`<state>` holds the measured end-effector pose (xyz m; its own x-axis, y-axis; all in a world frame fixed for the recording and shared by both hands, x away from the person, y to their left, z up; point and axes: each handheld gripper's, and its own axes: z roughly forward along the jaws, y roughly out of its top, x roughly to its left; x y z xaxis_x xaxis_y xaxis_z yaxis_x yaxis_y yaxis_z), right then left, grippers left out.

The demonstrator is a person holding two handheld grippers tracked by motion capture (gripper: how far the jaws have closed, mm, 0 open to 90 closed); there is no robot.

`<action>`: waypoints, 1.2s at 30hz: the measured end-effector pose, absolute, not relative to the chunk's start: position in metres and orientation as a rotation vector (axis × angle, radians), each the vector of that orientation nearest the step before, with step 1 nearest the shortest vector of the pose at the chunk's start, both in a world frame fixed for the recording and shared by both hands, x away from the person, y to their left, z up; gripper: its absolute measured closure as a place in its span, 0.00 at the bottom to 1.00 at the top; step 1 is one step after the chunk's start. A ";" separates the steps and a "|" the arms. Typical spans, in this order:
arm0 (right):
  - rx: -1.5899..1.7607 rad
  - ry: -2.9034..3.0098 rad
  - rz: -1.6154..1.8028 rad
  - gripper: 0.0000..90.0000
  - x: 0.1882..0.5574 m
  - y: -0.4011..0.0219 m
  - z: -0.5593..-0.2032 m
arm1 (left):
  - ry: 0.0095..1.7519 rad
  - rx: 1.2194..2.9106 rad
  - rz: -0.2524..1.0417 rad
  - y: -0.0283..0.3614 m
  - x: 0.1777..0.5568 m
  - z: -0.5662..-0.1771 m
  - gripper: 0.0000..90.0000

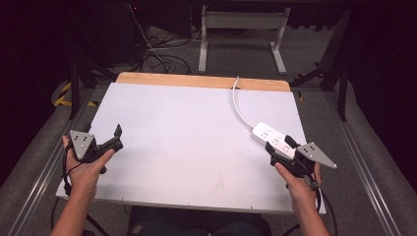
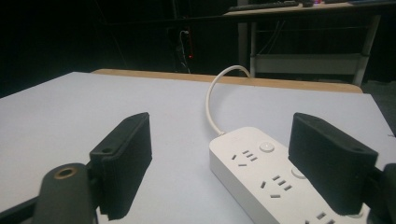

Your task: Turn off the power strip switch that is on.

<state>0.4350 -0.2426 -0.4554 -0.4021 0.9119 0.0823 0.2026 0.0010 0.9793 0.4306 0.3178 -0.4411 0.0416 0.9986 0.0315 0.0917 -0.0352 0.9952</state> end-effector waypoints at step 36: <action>1.202 1.973 1.296 1.00 0.426 -0.220 -0.429 | 1.232 1.307 1.150 0.319 0.429 -0.440 0.07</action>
<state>0.4265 -0.2203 -0.4294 -0.4938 0.8671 0.0657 0.4047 0.1623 0.8999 0.4294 0.3187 -0.4399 0.0428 0.9989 0.0182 0.0861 -0.0218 0.9960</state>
